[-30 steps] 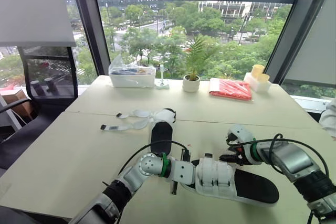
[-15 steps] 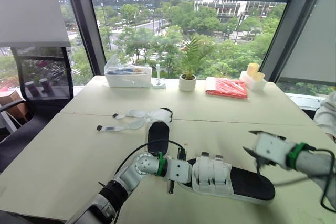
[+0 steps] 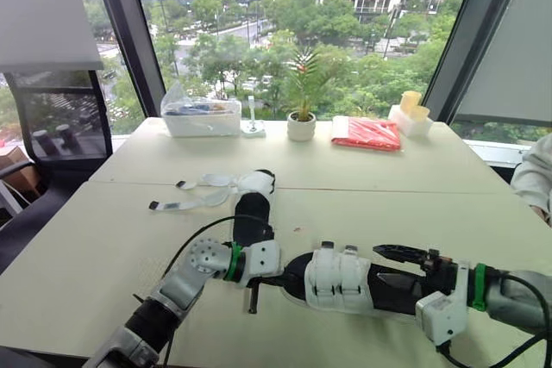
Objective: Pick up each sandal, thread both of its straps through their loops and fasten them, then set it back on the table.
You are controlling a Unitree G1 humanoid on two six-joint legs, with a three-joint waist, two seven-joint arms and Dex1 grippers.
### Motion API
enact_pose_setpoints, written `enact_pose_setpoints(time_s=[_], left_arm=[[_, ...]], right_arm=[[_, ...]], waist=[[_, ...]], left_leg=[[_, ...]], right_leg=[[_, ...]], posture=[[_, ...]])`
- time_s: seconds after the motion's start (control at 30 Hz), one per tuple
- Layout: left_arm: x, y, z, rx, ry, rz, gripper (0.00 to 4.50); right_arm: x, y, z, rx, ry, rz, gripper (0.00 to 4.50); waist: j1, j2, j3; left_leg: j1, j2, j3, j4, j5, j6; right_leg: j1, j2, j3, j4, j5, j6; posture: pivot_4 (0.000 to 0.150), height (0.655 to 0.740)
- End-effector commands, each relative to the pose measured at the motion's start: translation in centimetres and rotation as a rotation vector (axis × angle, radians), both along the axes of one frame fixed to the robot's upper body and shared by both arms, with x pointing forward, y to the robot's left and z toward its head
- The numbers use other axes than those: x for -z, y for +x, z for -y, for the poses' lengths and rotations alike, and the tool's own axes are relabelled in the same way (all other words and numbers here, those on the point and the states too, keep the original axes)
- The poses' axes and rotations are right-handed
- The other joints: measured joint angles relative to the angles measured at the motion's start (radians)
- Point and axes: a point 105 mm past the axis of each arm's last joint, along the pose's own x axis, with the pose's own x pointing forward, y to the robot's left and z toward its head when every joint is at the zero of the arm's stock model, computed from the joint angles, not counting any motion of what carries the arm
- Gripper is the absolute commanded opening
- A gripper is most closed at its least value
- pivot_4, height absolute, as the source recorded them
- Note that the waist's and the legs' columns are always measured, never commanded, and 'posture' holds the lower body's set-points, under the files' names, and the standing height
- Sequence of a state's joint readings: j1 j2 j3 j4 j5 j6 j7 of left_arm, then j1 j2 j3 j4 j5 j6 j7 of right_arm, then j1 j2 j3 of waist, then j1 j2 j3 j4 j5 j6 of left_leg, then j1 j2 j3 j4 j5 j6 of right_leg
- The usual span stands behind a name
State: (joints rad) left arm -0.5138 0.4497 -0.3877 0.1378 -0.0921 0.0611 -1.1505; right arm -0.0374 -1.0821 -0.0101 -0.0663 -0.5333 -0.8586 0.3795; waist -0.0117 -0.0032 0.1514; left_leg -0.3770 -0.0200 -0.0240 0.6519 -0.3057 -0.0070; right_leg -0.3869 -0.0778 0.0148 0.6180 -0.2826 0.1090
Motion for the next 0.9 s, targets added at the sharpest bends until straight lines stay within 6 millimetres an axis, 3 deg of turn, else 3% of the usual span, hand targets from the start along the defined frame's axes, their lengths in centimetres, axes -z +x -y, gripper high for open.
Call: enact_pose_setpoints(time_s=[0.03, 0.2, 0.37, 0.67, 0.73, 0.9], left_arm=[[-2.1, 0.2, -0.9, -0.063, -0.060, -0.031, 0.00], [-3.7, 0.8, -2.2, -0.164, -0.117, -0.059, 0.00], [-5.0, 1.4, -2.8, -0.223, -0.152, -0.069, 0.00], [-6.3, 2.7, -3.3, -0.278, -0.180, -0.046, 0.00], [-6.3, 2.8, -3.3, -0.280, -0.182, -0.044, 0.00], [-6.5, 3.5, -3.8, -0.327, -0.208, -0.022, 0.00]], right_arm=[[0.2, 0.3, -1.5, -0.097, -0.018, 0.024, 4.47], [0.8, 1.2, -3.8, -0.199, -0.024, 0.040, 4.47], [1.1, 1.7, -4.9, -0.256, -0.037, 0.062, 4.47], [0.9, 2.4, -4.8, -0.265, -0.049, 0.107, 0.12], [0.5, 2.7, -4.7, -0.251, -0.041, 0.122, 0.02], [-4.2, 8.2, -1.4, 0.150, 0.141, 0.220, 0.02]], waist=[[0.000, 0.001, 0.003], [-0.001, -0.001, 0.009], [0.000, -0.002, 0.011], [0.000, -0.001, 0.011], [0.000, -0.001, 0.011], [-0.001, -0.001, 0.011]], left_leg=[[0.000, 0.000, 0.000, 0.001, 0.000, 0.000], [-0.001, 0.000, 0.001, 0.002, 0.001, -0.002], [-0.005, 0.000, 0.000, 0.006, 0.005, -0.008], [-0.012, -0.001, 0.000, 0.014, 0.005, -0.009], [-0.012, -0.001, 0.000, 0.014, 0.005, -0.009], [-0.012, -0.001, 0.000, 0.015, 0.005, -0.009]], right_leg=[[-0.001, 0.000, 0.000, 0.001, 0.000, 0.000], [-0.002, 0.000, 0.000, 0.003, 0.000, 0.000], [-0.006, 0.000, 0.000, 0.007, 0.000, 0.000], [-0.010, 0.000, 0.000, 0.013, 0.000, 0.000], [-0.011, 0.000, 0.000, 0.013, 0.000, 0.000], [-0.011, 0.000, 0.000, 0.014, 0.000, 0.001]], posture=[[0.150, 0.7374], [0.150, 0.7374], [0.150, 0.7374], [0.150, 0.7374], [0.150, 0.7374], [0.150, 0.7374]])
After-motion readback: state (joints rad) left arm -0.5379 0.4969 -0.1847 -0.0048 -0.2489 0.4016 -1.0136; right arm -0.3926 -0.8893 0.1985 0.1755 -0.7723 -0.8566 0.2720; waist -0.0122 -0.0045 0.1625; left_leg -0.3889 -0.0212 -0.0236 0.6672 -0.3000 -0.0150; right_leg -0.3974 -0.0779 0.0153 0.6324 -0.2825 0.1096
